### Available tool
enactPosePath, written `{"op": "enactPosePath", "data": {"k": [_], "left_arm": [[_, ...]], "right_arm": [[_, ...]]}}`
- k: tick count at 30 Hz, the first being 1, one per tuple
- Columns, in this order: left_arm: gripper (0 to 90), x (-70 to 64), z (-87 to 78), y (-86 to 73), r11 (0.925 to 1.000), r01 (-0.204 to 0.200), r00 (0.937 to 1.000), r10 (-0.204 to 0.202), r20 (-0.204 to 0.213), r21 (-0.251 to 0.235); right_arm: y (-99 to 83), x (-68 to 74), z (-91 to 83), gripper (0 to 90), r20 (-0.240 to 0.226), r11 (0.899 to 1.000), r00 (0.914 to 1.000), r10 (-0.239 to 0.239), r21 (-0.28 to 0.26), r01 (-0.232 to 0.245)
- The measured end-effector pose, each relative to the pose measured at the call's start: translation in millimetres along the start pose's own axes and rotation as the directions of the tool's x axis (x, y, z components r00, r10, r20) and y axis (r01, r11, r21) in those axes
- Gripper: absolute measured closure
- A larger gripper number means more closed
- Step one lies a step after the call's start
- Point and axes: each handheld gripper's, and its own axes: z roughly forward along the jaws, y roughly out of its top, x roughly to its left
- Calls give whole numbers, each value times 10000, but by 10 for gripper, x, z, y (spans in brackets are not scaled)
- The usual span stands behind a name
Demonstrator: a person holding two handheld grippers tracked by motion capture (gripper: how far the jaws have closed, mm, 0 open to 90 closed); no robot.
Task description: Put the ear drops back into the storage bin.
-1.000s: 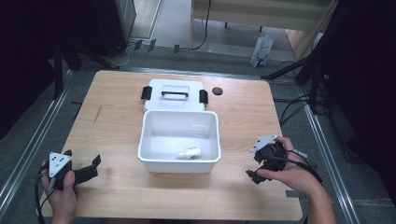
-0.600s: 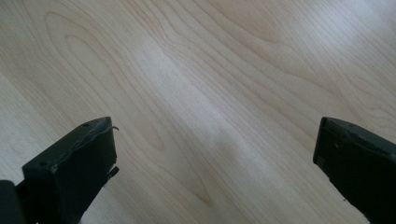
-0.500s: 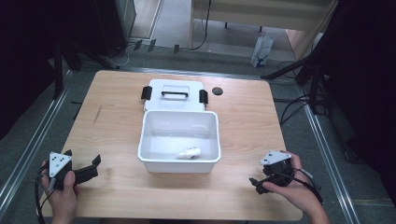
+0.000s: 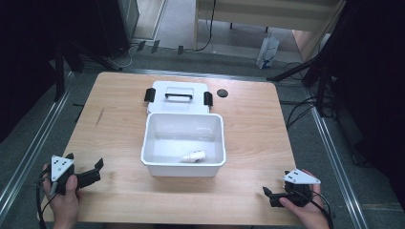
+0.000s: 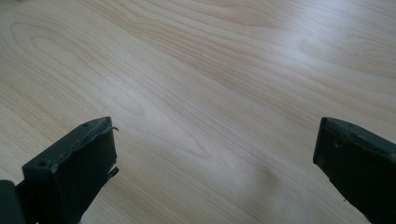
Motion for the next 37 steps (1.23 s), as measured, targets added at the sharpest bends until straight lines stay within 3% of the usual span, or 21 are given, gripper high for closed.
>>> {"op": "enactPosePath", "data": {"k": [7, 11, 15, 19, 24, 30, 31, 32, 34, 37], "left_arm": [[1, 2, 3, 0, 10000, 57, 10000, -57, 11, -4], [1, 3, 3, 1, 10000, 37, 10000, -37, 19, 22], [1, 12, 5, 2, 10000, 97, 9999, -97, 49, 19], [1, 10, 4, 2, 9999, 116, 9999, -116, 54, 28], [1, 3, -3, -2, 10000, 41, 10000, -41, 18, 21], [1, -7, -14, -9, 10000, -44, 10000, 44, -69, -17], [1, -7, -14, -8, 10000, -41, 10000, 40, -81, -21], [1, -9, -14, -8, 10000, -40, 10000, 40, -86, -36], [1, -7, -14, -8, 10000, -35, 10000, 35, -87, -27], [1, -5, -12, -7, 10000, -33, 10000, 33, -74, -5]], "right_arm": [[-239, -57, -52, 0, 213, 9907, 9942, 1050, -890, -1027], [-296, -84, -102, 0, 228, 9725, 9855, 1681, -1672, -1620], [-325, -80, -116, 0, 338, 9629, 9812, 1903, -2014, -1798], [-322, -63, -111, 0, 471, 9645, 9805, 1908, -1946, -1783], [-302, -7, -82, 0, 845, 9760, 9833, 1612, -1617, -1461], [-346, -27, -86, 0, 659, 9703, 9786, 1947, -1591, -1823], [-376, -23, -59, 0, 669, 9754, 9799, 1877, -1305, -1779], [-380, 1, -51, 0, 978, 9815, 9821, 1608, -1209, -1487], [-381, 9, -76, 0, 812, 9758, 9825, 1677, -1553, -1537], [-397, -97, -109, 0, 406, 9552, 9686, 2453, -1811, -2343]]}}
